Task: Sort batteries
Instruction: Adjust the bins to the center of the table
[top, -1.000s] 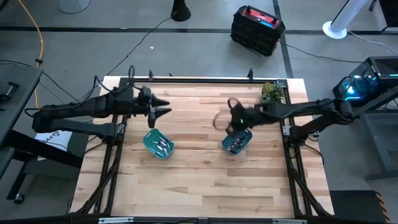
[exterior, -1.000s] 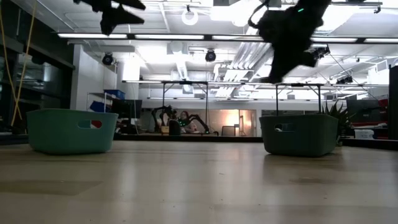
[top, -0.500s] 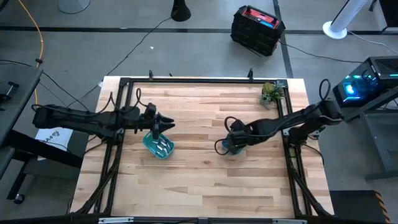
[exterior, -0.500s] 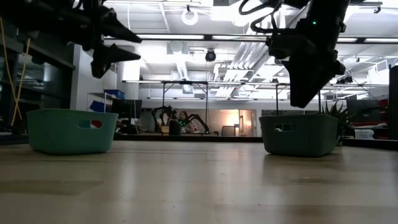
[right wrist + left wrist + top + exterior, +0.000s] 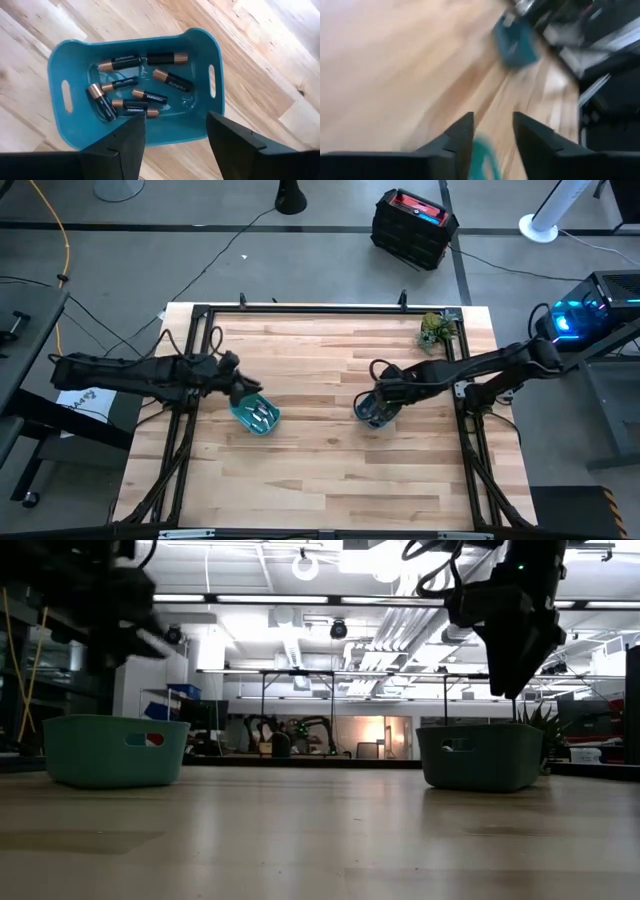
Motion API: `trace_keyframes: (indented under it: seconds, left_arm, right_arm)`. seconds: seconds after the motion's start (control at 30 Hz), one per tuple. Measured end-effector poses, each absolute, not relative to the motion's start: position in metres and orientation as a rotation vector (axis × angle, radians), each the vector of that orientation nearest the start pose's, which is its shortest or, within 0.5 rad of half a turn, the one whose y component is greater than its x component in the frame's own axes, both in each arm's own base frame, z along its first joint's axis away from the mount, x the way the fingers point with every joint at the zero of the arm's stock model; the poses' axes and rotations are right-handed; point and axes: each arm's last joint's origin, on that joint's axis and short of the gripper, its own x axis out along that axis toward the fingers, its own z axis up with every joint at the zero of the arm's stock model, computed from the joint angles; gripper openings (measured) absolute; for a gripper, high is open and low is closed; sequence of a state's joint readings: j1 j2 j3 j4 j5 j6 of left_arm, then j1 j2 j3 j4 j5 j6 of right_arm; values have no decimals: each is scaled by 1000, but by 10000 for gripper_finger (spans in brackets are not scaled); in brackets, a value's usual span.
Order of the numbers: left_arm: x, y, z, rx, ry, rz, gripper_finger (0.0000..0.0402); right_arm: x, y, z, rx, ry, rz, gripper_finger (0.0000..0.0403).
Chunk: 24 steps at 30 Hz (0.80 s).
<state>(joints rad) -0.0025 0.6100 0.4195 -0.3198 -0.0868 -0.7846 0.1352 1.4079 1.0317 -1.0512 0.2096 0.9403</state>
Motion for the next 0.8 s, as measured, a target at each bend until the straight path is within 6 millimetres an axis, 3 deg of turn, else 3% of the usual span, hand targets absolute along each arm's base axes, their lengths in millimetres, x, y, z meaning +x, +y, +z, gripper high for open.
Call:
trace_keyframes:
  seconds: [0.17,0.43,0.57,0.67,0.8]
  left_arm:
    - [122,-12,207,-925,694,297,16]
    - [113,-44,192,-1158,1053,258,1]
    - [104,-54,179,-1140,1239,395,0]
    - [103,-55,166,-1095,1251,552,0]
    - [115,-57,159,-1086,1113,633,0]
  right_arm:
    - [238,26,238,532,1229,-692,200]
    - [238,25,238,515,1222,-712,201]
    - [238,23,238,522,1219,-720,201]
    - [239,20,238,526,1211,-732,201]
    - [239,16,238,517,1203,-744,201]
